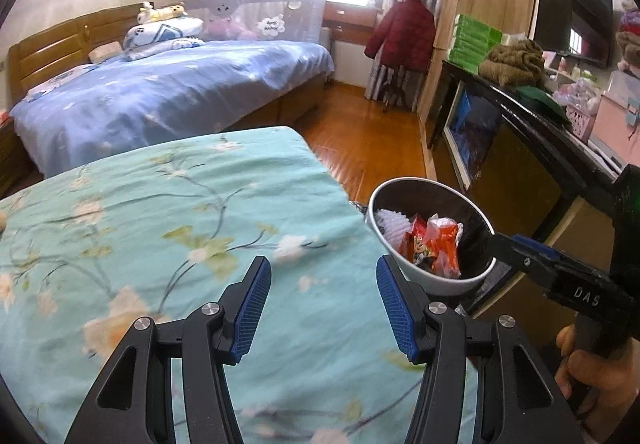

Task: Collect trash

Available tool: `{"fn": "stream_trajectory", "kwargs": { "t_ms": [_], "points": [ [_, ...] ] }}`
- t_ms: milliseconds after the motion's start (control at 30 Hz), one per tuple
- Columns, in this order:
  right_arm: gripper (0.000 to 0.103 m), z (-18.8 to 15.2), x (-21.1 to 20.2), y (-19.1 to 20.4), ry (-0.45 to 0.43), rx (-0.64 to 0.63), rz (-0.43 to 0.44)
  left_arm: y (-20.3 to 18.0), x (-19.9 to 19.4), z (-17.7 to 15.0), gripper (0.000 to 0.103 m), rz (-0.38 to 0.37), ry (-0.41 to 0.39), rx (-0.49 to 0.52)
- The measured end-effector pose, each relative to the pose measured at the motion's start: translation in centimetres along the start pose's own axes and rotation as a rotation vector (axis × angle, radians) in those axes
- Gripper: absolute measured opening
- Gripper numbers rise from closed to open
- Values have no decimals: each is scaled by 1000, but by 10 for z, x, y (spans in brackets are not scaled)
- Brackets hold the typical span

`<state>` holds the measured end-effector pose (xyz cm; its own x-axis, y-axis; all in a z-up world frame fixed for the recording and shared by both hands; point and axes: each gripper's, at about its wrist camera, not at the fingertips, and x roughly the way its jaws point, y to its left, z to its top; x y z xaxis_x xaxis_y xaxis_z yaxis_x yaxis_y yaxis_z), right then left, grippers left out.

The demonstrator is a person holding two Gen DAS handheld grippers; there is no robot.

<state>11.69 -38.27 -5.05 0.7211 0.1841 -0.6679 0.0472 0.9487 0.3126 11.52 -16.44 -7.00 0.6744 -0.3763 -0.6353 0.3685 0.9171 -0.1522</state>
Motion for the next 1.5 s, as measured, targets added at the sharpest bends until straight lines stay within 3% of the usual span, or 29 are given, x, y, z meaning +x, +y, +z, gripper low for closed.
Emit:
{"fn": "stream_trajectory", "kwargs": {
  "t_ms": [167, 267, 300, 367, 433, 533, 833, 1067, 1500],
  "points": [
    [81, 19, -36, 28, -105, -29, 36, 10, -46, -3, 55, 8, -81, -34],
    [98, 37, -68, 46, -206, -47, 49, 14, -83, 3, 61, 24, -170, -37],
    [103, 41, -76, 51, -234, -52, 48, 13, -96, 4, 66, 33, -203, -36],
    [103, 50, -96, 64, -308, -75, 48, 11, -124, 3, 80, 69, -284, -29],
    [103, 51, -105, 72, -349, -100, 39, 8, -142, -3, 102, 127, -347, -23],
    [103, 43, -104, 82, -382, -133, 3, 2, -157, -20, 102, 203, -417, -8],
    [103, 4, -56, 83, -327, -171, -55, -11, -138, -60, 102, 284, -398, -6],
    [103, -5, -47, 79, -316, -176, -76, -27, -125, -55, 102, 321, -391, 9],
    [103, -9, -43, 75, -302, -169, -78, -18, -118, -46, 102, 325, -363, -8]
  ]
}}
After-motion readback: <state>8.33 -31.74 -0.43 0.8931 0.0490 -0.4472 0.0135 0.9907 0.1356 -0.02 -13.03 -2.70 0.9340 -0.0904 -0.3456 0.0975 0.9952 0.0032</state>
